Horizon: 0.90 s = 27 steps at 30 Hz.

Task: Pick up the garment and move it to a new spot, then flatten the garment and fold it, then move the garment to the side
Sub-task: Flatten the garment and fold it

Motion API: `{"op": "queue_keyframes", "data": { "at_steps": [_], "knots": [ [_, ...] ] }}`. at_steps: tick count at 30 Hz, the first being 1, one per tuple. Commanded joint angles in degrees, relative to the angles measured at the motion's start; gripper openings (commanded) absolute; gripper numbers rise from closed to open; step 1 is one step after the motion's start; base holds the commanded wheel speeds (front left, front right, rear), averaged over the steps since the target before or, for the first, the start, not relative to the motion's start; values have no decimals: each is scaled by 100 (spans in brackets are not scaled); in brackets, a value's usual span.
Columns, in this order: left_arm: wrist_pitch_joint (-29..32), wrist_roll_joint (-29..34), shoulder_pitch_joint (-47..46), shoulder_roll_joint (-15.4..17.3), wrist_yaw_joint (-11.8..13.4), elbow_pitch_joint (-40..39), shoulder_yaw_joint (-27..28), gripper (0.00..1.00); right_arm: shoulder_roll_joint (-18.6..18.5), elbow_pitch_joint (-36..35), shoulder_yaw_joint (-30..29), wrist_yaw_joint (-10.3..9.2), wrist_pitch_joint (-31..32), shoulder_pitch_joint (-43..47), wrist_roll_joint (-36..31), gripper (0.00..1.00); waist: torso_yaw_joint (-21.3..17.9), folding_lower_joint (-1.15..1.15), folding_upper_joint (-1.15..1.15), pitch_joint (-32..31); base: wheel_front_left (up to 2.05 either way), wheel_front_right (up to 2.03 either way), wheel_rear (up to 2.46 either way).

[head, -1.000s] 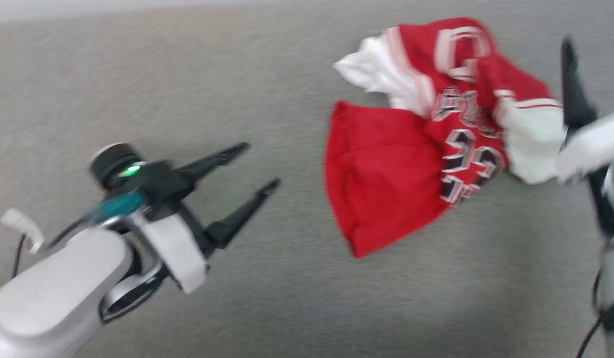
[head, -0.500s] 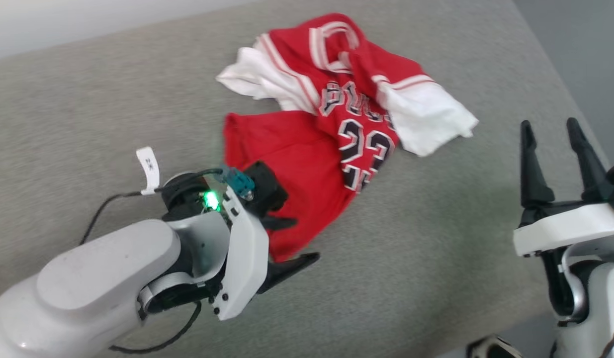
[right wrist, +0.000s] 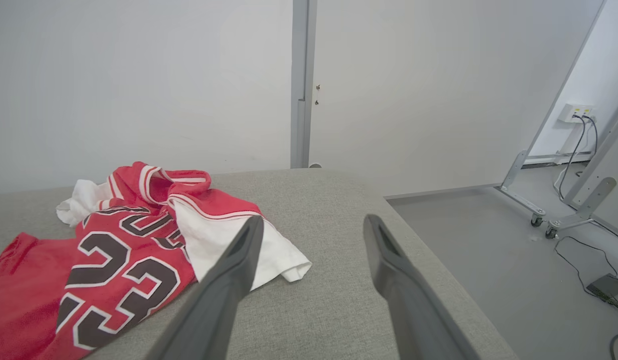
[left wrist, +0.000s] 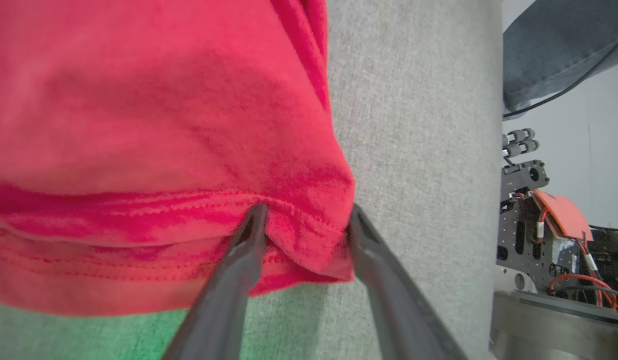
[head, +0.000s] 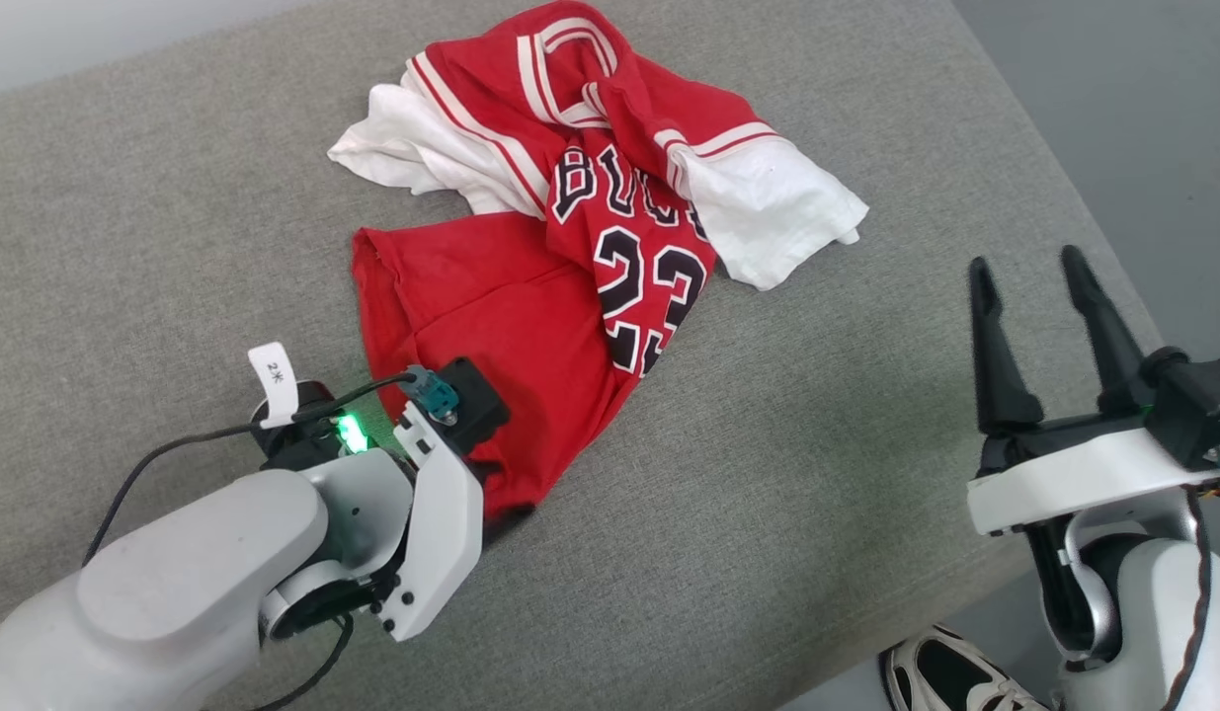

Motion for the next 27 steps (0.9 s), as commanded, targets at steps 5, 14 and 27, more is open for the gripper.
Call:
{"op": "queue_keyframes", "data": {
  "at_steps": [5, 14, 27],
  "knots": [
    [16, 97, 375, -125, 8, 70, -144, 0, 37, -56, 98, -4, 19, 76, -18, 100, -24, 0, 0, -39, 0, 0, 0],
    [581, 165, 900, -623, 9, -1133, -80, 0, 40, -244, 66, -4, -21, 144, 182, 100, -6, 0, 0, 36, 0, 0, 0],
    [607, 652, 1217, -1877, 9, -1473, -67, 54, 38, -677, -136, -4, 22, 60, 310, 100, 69, 0, 0, 556, 0, 0, 0]
  ]
}}
